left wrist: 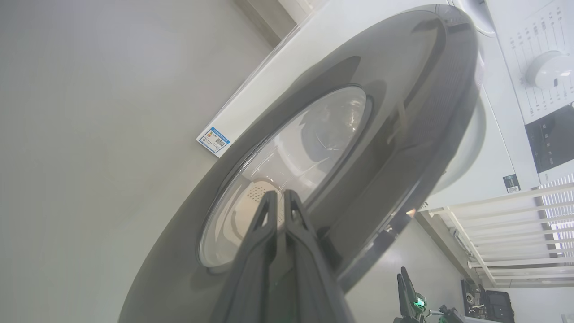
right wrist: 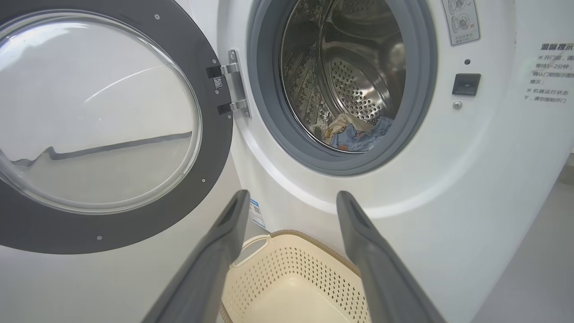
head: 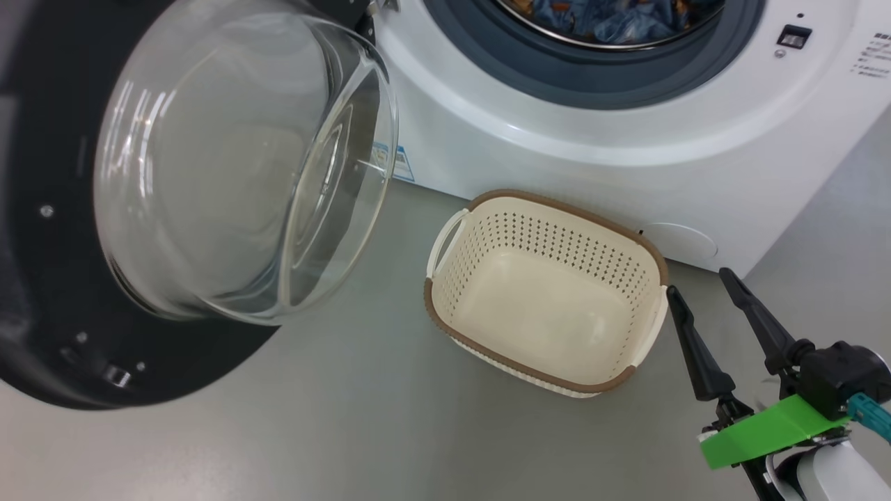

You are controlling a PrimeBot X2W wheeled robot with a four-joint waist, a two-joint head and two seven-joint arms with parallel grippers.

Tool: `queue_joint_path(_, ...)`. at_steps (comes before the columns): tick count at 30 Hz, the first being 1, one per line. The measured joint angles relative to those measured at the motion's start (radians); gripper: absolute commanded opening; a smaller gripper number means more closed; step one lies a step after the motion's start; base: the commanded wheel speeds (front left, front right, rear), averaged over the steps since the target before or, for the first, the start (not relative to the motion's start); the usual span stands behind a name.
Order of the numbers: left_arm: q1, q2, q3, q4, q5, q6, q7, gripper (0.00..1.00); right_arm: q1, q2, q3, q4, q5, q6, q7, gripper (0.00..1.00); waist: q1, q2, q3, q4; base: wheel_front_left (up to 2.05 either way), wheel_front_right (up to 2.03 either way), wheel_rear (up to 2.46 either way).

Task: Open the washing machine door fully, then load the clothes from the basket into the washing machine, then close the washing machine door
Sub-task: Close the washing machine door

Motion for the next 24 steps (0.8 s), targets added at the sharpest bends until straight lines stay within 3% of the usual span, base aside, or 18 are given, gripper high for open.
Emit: queue_joint_path(24,0.066,-0.062,-0.068,-0.288,-0.008,0.000,0.101,0.00,0.074,0.054,-0.060,-0.004,0.000,0.000,0.000,1.00,0.0001,0.0000,-0.082,-0.132,0.00,0.00,0.00)
